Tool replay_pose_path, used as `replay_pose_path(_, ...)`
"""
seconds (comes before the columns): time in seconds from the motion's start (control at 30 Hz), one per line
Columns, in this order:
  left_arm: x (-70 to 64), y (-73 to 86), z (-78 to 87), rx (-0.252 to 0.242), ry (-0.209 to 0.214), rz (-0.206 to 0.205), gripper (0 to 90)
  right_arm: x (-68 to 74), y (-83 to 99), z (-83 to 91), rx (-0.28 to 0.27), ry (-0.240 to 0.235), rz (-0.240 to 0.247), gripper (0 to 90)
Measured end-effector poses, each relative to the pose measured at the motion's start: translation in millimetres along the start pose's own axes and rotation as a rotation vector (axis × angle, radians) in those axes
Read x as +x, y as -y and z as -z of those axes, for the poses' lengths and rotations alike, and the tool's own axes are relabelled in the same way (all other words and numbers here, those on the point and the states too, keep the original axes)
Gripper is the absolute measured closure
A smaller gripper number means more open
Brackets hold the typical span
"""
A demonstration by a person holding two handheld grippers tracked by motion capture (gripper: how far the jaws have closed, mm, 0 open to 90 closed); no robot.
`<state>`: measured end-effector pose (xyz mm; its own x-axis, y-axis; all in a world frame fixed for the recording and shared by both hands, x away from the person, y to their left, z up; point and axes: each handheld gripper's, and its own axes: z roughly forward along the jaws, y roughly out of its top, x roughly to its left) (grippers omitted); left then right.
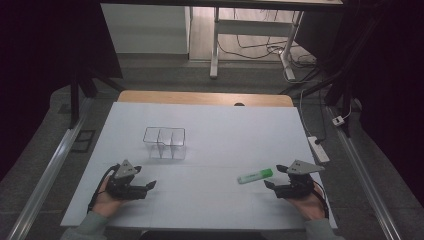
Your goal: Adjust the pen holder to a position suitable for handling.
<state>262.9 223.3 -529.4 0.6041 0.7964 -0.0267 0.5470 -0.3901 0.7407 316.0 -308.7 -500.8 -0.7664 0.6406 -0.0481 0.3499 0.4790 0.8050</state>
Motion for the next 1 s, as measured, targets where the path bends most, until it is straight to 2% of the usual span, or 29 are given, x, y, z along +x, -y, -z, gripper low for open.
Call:
replay_pose_path(0.23, 4.4, 0.9, 1.6, -0.008, -0.007, 0.016, 21.5, -0.4, -0.3, -0.9, 0.000, -0.009, -0.005, 23.9)
replay_pose_path(0.57, 5.4, -0.9, -1.3, -0.002, -0.008, 0.012, 21.5, -0.5, 1.7, -2.0, 0.001, -0.004, -0.017, 24.3)
replay_pose_path(1.0, 12.3, -3.7, -2.7, -0.008, -0.027, 0.031, 22.6, -2.7, 4.8, -1.2, -0.015, 0.011, -0.041, 24.8)
